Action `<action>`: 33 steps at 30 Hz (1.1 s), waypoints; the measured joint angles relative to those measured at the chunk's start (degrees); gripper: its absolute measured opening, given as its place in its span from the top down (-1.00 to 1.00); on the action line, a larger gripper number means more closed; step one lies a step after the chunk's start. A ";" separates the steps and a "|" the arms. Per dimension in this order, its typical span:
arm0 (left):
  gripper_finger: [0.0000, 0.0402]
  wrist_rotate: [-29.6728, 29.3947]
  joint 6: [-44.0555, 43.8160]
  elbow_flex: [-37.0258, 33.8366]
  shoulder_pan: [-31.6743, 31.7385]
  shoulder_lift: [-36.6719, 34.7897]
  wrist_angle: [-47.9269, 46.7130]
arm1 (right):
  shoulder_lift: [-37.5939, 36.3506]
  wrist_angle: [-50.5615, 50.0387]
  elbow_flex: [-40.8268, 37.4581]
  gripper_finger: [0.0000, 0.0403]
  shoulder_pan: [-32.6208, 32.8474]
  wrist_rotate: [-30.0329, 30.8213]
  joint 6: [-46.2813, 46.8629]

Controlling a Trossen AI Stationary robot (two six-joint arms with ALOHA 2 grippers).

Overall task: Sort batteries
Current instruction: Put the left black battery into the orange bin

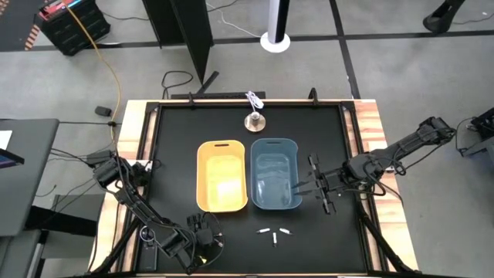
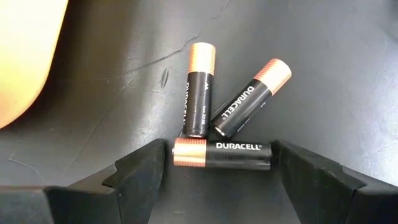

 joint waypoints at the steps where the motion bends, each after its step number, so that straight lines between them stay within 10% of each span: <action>1: -0.48 0.00 0.04 -0.02 0.00 -0.01 0.00 | 0.00 -0.01 0.00 0.49 -0.02 0.00 0.00; 33: -0.13 0.35 -1.10 -0.11 -0.88 0.12 -0.82 | 0.00 -0.01 0.00 0.49 -0.02 -0.01 0.02</action>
